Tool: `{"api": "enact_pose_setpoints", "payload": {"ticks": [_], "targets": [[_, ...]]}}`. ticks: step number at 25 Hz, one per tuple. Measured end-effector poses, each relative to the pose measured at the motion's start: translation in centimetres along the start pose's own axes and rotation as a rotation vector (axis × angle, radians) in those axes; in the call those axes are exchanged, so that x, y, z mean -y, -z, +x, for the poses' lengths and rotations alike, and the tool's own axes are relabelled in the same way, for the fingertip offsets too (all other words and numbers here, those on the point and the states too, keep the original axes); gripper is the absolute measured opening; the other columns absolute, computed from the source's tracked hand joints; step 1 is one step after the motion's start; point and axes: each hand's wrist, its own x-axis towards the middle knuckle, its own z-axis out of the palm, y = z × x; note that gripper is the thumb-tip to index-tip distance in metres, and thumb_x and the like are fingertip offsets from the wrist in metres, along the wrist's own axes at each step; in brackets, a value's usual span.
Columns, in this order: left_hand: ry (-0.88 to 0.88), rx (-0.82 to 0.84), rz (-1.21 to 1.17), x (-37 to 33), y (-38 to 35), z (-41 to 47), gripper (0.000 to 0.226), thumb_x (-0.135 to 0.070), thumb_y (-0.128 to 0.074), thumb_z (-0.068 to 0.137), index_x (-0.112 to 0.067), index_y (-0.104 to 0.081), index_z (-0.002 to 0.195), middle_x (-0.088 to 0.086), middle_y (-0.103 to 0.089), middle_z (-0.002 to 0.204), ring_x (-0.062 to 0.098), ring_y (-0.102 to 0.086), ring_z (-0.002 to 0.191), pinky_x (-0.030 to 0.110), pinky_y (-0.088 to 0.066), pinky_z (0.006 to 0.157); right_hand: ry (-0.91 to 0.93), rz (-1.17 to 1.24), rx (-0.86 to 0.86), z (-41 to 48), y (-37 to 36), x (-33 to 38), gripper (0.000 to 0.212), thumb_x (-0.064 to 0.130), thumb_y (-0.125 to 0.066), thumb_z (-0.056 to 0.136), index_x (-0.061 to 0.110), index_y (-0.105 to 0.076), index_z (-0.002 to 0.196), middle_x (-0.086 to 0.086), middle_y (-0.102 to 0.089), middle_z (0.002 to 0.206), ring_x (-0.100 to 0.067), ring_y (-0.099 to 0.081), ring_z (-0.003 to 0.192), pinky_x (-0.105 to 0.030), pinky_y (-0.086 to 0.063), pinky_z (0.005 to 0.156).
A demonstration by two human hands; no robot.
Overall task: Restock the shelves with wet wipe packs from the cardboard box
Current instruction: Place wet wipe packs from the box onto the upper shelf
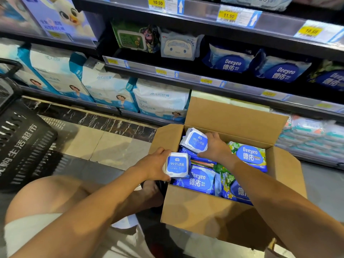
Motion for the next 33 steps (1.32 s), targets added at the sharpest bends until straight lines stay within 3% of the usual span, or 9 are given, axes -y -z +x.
{"api": "enact_pose_setpoints", "payload": {"ticks": [5,10,15,19,21,24,28,33], "targets": [[-0.023,-0.029,0.021,-0.3,-0.2,0.2,0.091,-0.047,-0.088,0.067,-0.030,-0.035,0.140,-0.006,-0.044,0.134,0.016,-0.059,0.110,0.039,-0.056,0.088,0.028,0.023,-0.051,-1.3,1.1,-0.5,0.088,0.043,-0.086,0.071,0.019,-0.040,0.142,-0.005,-0.046,0.135,-0.030,-0.063,0.106,-0.041,-0.056,0.080],[-0.040,-0.078,0.019,-1.6,0.5,0.5,0.089,-0.048,-0.088,0.068,-0.031,-0.036,0.140,-0.008,-0.045,0.134,0.010,-0.056,0.113,0.033,-0.055,0.089,0.039,0.031,-0.099,-4.0,3.6,-2.2,0.080,0.039,-0.087,0.067,0.018,-0.045,0.133,-0.006,-0.050,0.125,-0.030,-0.063,0.104,-0.042,-0.055,0.079],[-0.127,-0.147,0.032,-4.2,2.6,0.8,0.088,-0.051,-0.086,0.070,-0.031,-0.038,0.141,-0.008,-0.046,0.135,0.012,-0.058,0.117,0.037,-0.056,0.091,0.050,0.057,-0.148,-7.1,7.6,-4.4,0.075,0.047,-0.083,0.063,0.018,-0.049,0.124,-0.005,-0.051,0.120,-0.029,-0.064,0.100,-0.047,-0.057,0.077],[-0.203,-0.250,0.097,-7.3,5.6,0.6,0.087,-0.055,-0.083,0.069,-0.035,-0.037,0.139,-0.009,-0.046,0.132,0.011,-0.059,0.111,0.041,-0.058,0.086,0.076,0.046,-0.226,-10.0,11.9,-6.0,0.081,0.054,-0.074,0.061,0.018,-0.051,0.130,-0.003,-0.053,0.123,-0.025,-0.058,0.113,-0.042,-0.055,0.087],[-0.242,-0.295,0.096,-9.2,7.7,0.3,0.085,-0.055,-0.083,0.071,-0.037,-0.036,0.138,-0.011,-0.045,0.133,0.008,-0.059,0.110,0.037,-0.059,0.083,0.096,0.020,-0.268,-11.5,14.7,-6.2,0.073,0.050,-0.076,0.065,0.018,-0.054,0.126,-0.005,-0.055,0.120,-0.025,-0.056,0.114,-0.041,-0.053,0.088],[-0.303,-0.365,0.116,-12.4,11.1,-0.4,0.081,-0.053,-0.083,0.072,-0.034,-0.037,0.137,-0.013,-0.043,0.133,0.010,-0.061,0.107,0.035,-0.058,0.079,0.079,0.014,-0.371,-14.0,18.9,-6.9,0.061,0.048,-0.078,0.064,0.024,-0.053,0.114,-0.001,-0.051,0.111,-0.023,-0.060,0.101,-0.042,-0.055,0.078],[-0.356,-0.460,0.179,-17.2,16.2,-1.5,0.093,-0.075,-0.064,0.061,-0.030,-0.039,0.138,-0.012,-0.043,0.130,0.015,-0.063,0.102,0.040,-0.057,0.082,0.121,0.002,-0.470,-16.9,24.0,-7.8,0.054,0.045,-0.080,0.064,0.031,-0.048,0.104,0.005,-0.047,0.104,-0.017,-0.060,0.095,-0.039,-0.053,0.064],[-0.442,-0.545,0.257,-22.2,21.4,-2.1,0.079,-0.050,-0.081,0.076,-0.030,-0.036,0.138,-0.007,-0.042,0.132,0.016,-0.062,0.098,0.038,-0.057,0.074,0.103,-0.057,-0.557,-19.8,29.5,-8.4,0.060,0.056,-0.072,0.057,0.037,-0.042,0.106,0.007,-0.044,0.107,-0.020,-0.061,0.096,-0.043,-0.056,0.068]]}}
